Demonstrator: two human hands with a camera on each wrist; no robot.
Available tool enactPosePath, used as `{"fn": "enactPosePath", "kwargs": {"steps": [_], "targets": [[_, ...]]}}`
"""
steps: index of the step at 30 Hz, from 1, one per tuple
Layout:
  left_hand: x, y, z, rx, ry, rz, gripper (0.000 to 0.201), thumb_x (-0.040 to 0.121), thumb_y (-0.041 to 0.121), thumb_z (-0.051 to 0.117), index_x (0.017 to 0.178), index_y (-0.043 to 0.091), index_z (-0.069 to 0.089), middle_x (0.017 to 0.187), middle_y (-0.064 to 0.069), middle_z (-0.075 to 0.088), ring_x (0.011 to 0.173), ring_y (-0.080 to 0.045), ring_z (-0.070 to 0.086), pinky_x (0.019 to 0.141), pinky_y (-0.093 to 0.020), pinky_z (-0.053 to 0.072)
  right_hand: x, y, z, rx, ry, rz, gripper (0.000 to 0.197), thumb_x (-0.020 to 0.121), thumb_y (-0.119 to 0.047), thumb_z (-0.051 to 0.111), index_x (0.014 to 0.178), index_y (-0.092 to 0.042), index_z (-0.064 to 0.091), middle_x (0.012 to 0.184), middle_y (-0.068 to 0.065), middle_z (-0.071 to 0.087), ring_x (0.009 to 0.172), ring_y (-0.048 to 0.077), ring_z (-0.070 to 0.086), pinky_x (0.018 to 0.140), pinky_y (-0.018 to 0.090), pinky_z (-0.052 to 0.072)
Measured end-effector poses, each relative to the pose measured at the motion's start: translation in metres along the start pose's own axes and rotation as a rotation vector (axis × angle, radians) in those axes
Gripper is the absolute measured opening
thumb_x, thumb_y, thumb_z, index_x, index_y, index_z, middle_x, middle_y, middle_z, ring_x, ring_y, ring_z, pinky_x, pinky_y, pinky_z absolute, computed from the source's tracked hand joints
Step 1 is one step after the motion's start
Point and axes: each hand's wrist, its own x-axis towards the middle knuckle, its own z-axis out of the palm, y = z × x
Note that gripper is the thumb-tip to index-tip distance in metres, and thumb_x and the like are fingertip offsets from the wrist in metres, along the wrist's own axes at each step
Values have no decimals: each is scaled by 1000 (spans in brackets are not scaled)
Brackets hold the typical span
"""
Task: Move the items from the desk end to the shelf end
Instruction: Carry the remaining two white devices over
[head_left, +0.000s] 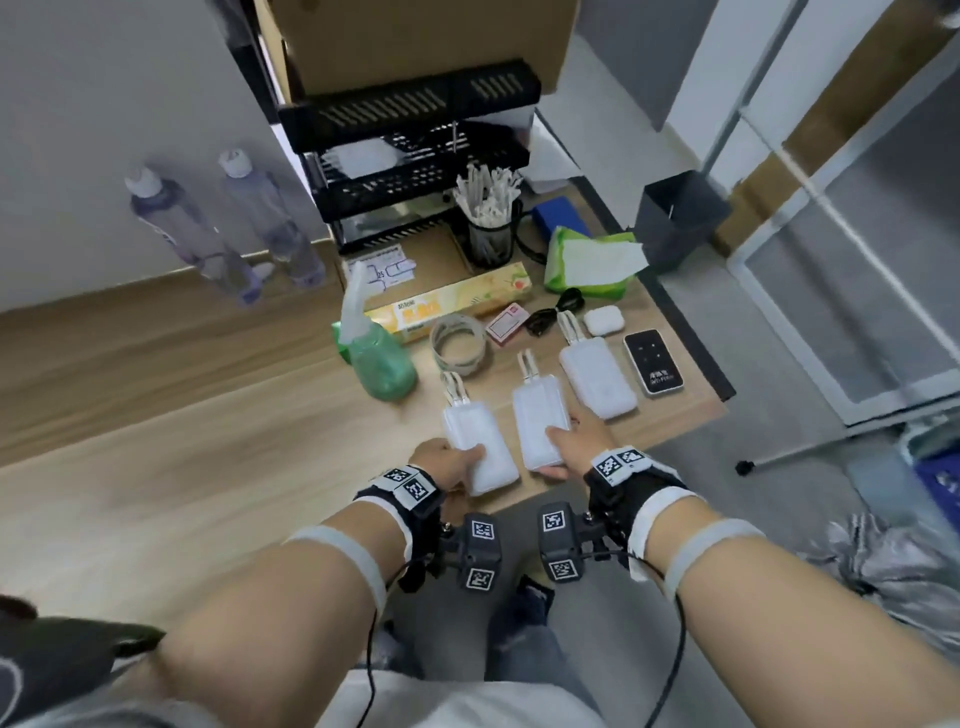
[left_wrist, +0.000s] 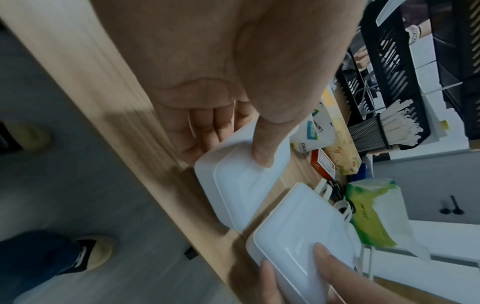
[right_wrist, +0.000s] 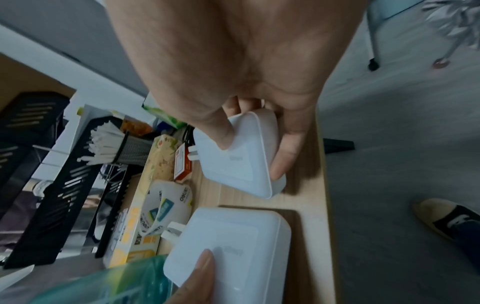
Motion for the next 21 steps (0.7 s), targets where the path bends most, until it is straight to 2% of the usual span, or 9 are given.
{"fn": "enactPosePath", "kwargs": {"steps": [1,3,5,8,11,13,16,19,21], "targets": [[1,0,2,-17,24,-10,48,82,36,76,115,2,66,110,-12,70,99,-32,69,85,-42,58,6,-2,0,-7,-19,6,51,93,-2,53,141,-17,42,132,12,51,109,39,57,52,39,60],[4,3,5,-8,79,-16,43,81,40,76,106,6,67,109,-14,72,100,-34,70,88,-47,59,12,-7,0,-26,-25,13,43,90,0,51,131,-13,45,126,14,54,110,39,58,70,50,61],[5,9,6,48,126,4,27,89,38,70,91,12,65,103,-12,72,95,-32,70,87,-41,58,18,-12,-1,-103,-39,-30,38,87,0,49,120,-17,46,120,14,57,106,36,60,85,55,56],[4,20,4,89,215,21,25,92,36,67,85,13,58,94,-9,66,84,-29,64,83,-40,57,25,-16,-4,-268,-24,-122,48,86,2,47,130,-17,42,115,10,56,97,29,59,77,44,58],[6,23,2,66,271,31,26,92,28,66,104,7,57,101,-9,63,90,-30,62,83,-39,55,27,-19,-6,-407,-5,-168,58,83,-4,50,139,-15,38,128,12,55,106,33,60,92,46,54],[10,23,0,59,282,17,41,91,24,65,123,-1,55,116,-13,65,100,-32,63,81,-34,51,29,-23,-7,-492,21,-186,57,85,-7,53,140,-13,39,132,13,53,115,33,56,98,40,47],[18,18,1,4,300,-20,57,82,13,63,136,8,47,125,-15,63,107,-36,64,91,-42,55,28,-31,-6,-582,64,-193,55,86,-13,56,139,-14,40,133,16,49,119,35,51,100,39,43],[32,5,-3,-63,317,-7,76,65,17,55,139,21,43,123,-14,64,104,-39,66,89,-51,57,24,-43,2,-610,129,-247,48,85,-14,56,132,-15,46,130,14,47,120,35,49,102,42,41],[22,7,-9,-97,300,-6,71,71,13,58,140,21,44,126,-13,63,105,-38,65,90,-51,58,20,-52,11,-588,145,-325,37,85,-13,55,122,-16,52,124,12,51,116,31,50,97,40,43]]}}
